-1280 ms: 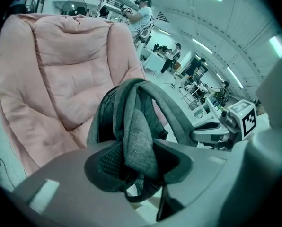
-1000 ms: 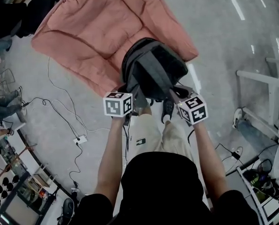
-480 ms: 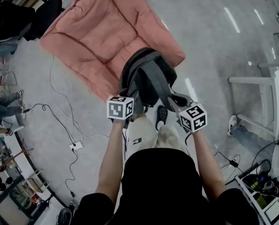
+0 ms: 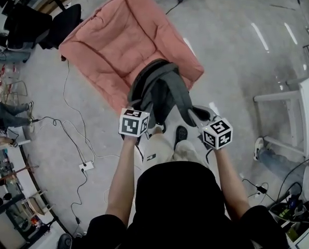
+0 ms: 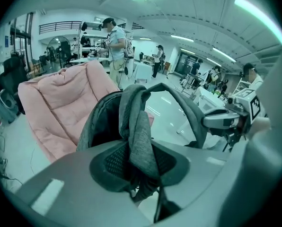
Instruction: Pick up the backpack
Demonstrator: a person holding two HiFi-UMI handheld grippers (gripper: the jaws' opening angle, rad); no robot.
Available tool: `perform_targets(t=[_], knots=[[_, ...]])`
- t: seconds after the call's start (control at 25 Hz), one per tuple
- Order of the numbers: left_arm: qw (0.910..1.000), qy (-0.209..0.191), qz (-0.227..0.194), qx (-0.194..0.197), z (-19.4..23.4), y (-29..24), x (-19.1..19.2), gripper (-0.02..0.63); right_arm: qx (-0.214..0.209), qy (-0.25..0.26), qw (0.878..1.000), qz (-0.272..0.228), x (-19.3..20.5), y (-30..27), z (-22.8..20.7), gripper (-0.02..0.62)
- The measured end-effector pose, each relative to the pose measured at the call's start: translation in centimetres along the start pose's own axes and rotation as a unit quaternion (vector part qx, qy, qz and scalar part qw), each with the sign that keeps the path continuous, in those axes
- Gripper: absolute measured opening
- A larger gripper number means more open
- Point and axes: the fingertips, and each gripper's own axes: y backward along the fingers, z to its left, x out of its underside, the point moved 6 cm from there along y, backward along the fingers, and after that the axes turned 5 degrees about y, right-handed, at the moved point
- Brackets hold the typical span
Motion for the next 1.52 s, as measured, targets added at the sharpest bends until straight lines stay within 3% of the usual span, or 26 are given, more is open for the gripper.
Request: perform_targets(t=[0.24, 0.52, 1.12, 1.52], knots=[[0.9982, -0.029, -0.045, -0.027, -0.3, 4.4, -2.8, 0.095, -0.011, 0.03, 0.998, -0.047, -3.5, 1.2, 1.3, 0.04], [0.9899, -0.069, -0.109, -0.059, -2.5, 9.0, -6.3, 0.095, -0.009, 0.068, 0.992, -0.102, -7.9, 4.3, 2.3, 0.04], [0.9618, -0.148, -0.206, -0.103, -5.5, 16.9, -12.7, 0.095, -0.001, 0.128, 0.973, -0.192, -16.7, 7.6, 4.8, 0.04], [0.9466, -0.16, -0.259, -0.108, -7.3, 19.5, -14.9, 0.095, 0.013, 0.156, 0.961, -0.229, -20.7, 9.0, 5.0, 0.04]])
